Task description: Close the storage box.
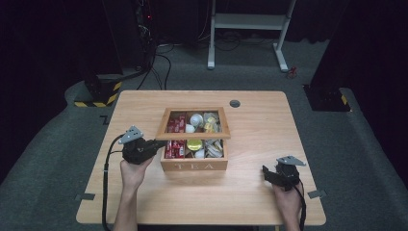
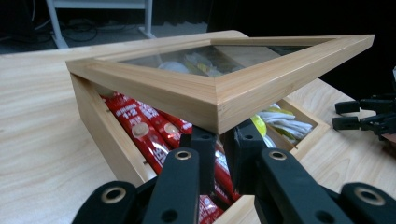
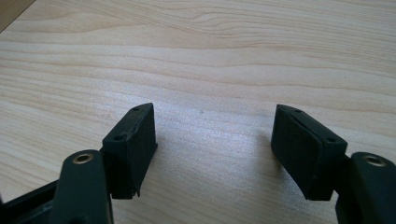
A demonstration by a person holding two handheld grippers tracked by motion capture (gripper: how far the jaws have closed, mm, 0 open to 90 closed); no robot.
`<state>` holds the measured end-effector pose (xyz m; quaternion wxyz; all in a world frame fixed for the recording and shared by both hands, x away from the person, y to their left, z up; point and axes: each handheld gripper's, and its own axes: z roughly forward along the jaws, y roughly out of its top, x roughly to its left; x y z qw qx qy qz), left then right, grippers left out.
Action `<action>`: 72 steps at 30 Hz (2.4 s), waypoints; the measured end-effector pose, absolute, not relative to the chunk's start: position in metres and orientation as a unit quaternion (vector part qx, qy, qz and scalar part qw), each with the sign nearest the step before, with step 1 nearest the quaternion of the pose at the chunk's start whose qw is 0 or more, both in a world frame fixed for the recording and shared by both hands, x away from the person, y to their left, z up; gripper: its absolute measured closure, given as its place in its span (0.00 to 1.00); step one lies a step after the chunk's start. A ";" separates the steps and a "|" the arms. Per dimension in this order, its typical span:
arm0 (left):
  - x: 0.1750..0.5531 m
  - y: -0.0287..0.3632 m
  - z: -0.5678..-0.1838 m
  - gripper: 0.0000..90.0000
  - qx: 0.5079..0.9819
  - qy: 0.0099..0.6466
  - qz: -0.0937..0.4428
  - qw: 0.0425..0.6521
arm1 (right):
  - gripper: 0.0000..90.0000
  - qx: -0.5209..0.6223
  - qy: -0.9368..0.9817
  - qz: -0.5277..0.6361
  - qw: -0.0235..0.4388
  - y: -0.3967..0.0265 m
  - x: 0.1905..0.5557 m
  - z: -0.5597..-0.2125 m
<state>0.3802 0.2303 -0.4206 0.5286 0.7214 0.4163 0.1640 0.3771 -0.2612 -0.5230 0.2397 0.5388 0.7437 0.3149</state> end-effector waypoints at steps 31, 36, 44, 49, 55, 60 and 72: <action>0.395 0.229 -0.398 0.92 0.727 0.404 0.154 0.534 | 0.46 0.439 0.762 0.440 0.179 -0.206 0.372 -0.487; 0.396 0.230 -0.398 0.92 0.729 0.401 0.156 0.532 | 0.47 0.412 0.768 0.461 0.167 -0.189 0.375 -0.477; 0.397 0.229 -0.395 0.93 0.729 0.401 0.158 0.532 | 0.47 0.376 0.779 0.468 0.181 -0.163 0.381 -0.461; 0.398 0.229 -0.393 0.94 0.730 0.399 0.159 0.531 | 0.47 0.350 0.786 0.475 0.183 -0.143 0.385 -0.453; 0.399 0.225 -0.390 0.94 0.734 0.395 0.158 0.530 | 0.48 0.330 0.794 0.479 0.175 -0.119 0.393 -0.452; 0.400 0.226 -0.389 0.95 0.733 0.394 0.156 0.532 | 0.45 0.321 0.797 0.483 0.171 -0.097 0.401 -0.452; 0.405 0.225 -0.381 0.95 0.739 0.394 0.164 0.521 | 0.36 0.318 0.805 0.471 0.168 -0.059 0.416 -0.458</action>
